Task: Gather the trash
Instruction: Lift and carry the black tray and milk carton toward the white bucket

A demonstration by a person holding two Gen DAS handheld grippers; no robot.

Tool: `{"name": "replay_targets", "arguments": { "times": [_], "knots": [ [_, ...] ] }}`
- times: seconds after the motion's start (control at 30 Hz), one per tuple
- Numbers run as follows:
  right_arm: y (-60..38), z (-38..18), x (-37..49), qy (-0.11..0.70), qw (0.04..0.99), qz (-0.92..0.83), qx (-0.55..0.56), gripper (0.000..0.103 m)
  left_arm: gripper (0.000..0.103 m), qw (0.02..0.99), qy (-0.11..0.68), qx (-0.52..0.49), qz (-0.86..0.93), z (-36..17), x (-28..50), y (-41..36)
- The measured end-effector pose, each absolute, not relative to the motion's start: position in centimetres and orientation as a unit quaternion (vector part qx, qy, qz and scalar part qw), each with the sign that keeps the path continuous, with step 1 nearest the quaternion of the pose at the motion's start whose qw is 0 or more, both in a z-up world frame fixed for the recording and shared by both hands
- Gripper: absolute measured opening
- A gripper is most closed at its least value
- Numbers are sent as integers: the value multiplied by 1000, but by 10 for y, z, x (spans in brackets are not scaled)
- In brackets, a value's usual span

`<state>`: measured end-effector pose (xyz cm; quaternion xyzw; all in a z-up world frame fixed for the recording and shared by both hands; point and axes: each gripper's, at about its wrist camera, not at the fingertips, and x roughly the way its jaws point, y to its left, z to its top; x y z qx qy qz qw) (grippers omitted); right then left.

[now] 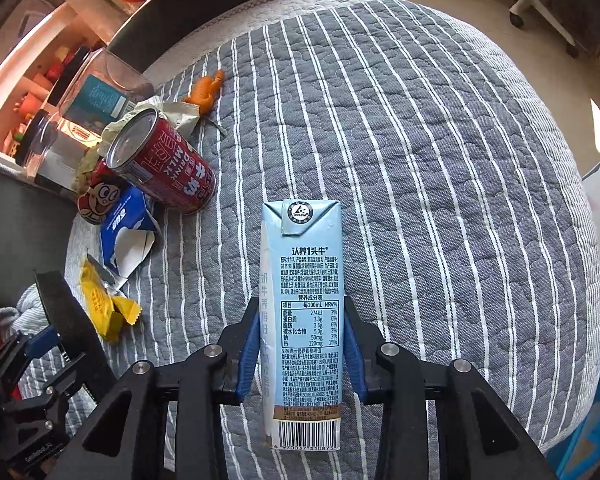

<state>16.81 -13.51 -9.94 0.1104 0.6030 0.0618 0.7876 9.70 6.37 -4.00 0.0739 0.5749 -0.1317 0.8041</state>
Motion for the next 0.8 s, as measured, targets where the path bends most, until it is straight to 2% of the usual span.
{"name": "replay_targets", "arguments": {
  "times": [0.4,0.8],
  "knots": [
    [-194,-39,149,537,832,50,130,37,63,826,537,64,-160,-14,101,30],
    [-344,4,98,483,858,-45,171,38,63,825,503,73,-248,3,101,-93]
  ]
}}
